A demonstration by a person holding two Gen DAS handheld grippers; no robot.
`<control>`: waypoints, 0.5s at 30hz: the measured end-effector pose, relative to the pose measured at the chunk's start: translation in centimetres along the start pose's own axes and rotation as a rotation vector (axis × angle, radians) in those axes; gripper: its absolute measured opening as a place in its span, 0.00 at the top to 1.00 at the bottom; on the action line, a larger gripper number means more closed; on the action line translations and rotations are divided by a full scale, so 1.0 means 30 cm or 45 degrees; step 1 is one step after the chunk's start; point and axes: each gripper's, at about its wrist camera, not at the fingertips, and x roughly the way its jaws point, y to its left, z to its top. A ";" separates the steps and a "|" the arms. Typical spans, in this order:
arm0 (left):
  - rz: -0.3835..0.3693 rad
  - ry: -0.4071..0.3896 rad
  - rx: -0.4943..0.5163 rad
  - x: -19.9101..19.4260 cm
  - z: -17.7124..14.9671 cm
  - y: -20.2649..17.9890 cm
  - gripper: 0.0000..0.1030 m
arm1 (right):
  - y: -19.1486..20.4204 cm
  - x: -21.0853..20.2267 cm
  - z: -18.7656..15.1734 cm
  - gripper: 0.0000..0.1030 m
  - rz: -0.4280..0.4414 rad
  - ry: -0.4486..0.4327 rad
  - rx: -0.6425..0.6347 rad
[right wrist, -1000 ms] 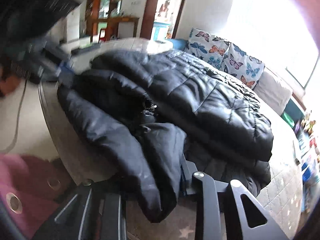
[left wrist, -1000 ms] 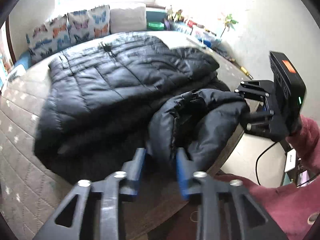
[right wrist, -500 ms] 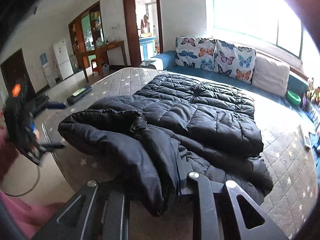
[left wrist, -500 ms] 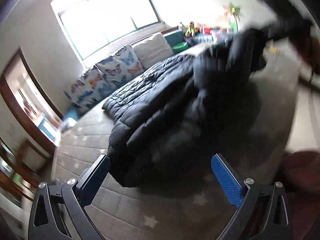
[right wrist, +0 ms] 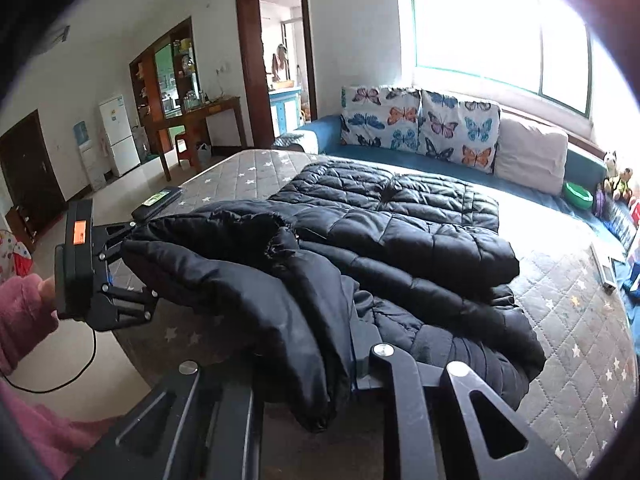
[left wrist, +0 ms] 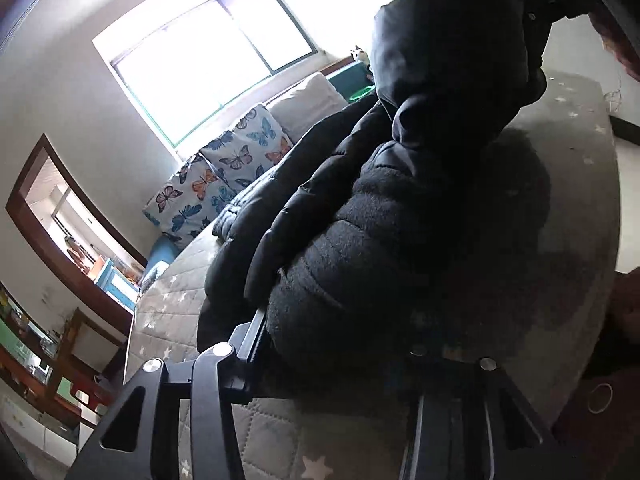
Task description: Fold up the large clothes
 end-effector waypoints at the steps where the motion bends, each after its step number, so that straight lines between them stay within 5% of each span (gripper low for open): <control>1: -0.002 -0.003 -0.001 -0.016 -0.003 -0.008 0.55 | 0.012 -0.015 -0.007 0.82 0.002 -0.006 -0.008; 15: -0.047 -0.035 -0.128 -0.310 -0.097 -0.025 0.55 | 0.133 -0.160 -0.034 0.82 0.091 -0.015 -0.103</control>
